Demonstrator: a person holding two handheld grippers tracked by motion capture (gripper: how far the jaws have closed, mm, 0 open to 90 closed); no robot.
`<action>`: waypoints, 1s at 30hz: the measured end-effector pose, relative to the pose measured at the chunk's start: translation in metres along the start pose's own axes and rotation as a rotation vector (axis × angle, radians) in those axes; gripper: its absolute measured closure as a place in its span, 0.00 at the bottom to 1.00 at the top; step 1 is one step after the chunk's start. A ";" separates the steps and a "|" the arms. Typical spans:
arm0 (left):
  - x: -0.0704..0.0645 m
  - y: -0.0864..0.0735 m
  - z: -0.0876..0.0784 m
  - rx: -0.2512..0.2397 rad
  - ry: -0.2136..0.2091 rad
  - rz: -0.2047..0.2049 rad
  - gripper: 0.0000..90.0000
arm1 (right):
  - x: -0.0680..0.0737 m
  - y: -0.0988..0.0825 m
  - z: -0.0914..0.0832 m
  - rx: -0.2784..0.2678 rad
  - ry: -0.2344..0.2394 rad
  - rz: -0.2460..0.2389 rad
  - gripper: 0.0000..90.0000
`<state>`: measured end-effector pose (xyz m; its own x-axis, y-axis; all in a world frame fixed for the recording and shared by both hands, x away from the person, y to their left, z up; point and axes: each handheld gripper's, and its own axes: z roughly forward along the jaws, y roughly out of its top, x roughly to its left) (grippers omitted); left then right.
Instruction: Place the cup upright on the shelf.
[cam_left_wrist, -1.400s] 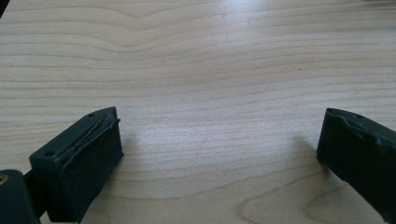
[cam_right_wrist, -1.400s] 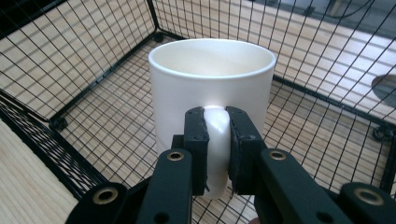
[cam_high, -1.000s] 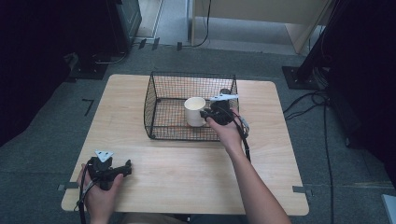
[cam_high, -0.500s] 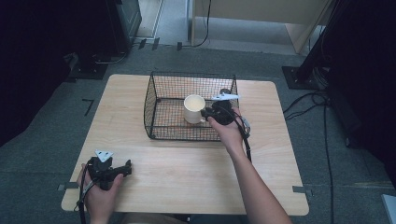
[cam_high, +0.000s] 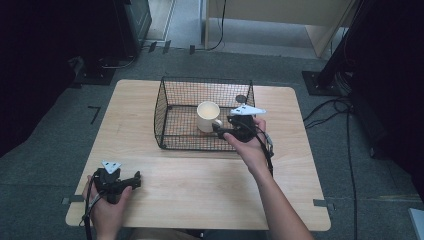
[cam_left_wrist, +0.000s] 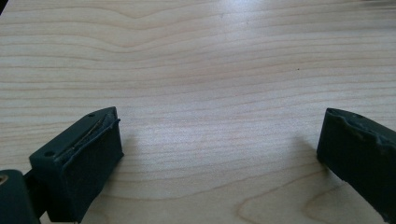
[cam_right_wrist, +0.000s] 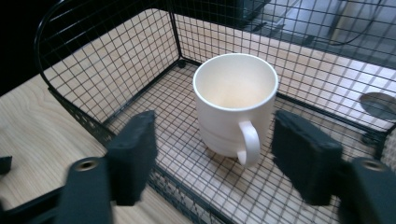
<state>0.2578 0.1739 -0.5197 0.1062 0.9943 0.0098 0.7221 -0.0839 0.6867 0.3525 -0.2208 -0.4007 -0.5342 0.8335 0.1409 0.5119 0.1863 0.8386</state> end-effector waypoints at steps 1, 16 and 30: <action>0.000 0.000 0.000 -0.001 0.000 -0.001 0.00 | 0.002 -0.001 -0.003 0.001 -0.003 -0.007 0.24; 0.000 0.000 0.000 -0.002 0.000 -0.001 0.00 | 0.014 -0.027 -0.046 -0.015 -0.051 -0.024 0.00; 0.000 0.000 0.000 0.001 0.000 0.002 0.00 | 0.001 -0.059 -0.072 -0.026 -0.110 0.018 0.00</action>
<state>0.2578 0.1740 -0.5197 0.1075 0.9941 0.0113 0.7225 -0.0859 0.6860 0.2730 -0.2687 -0.4120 -0.4477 0.8888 0.0984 0.5023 0.1590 0.8499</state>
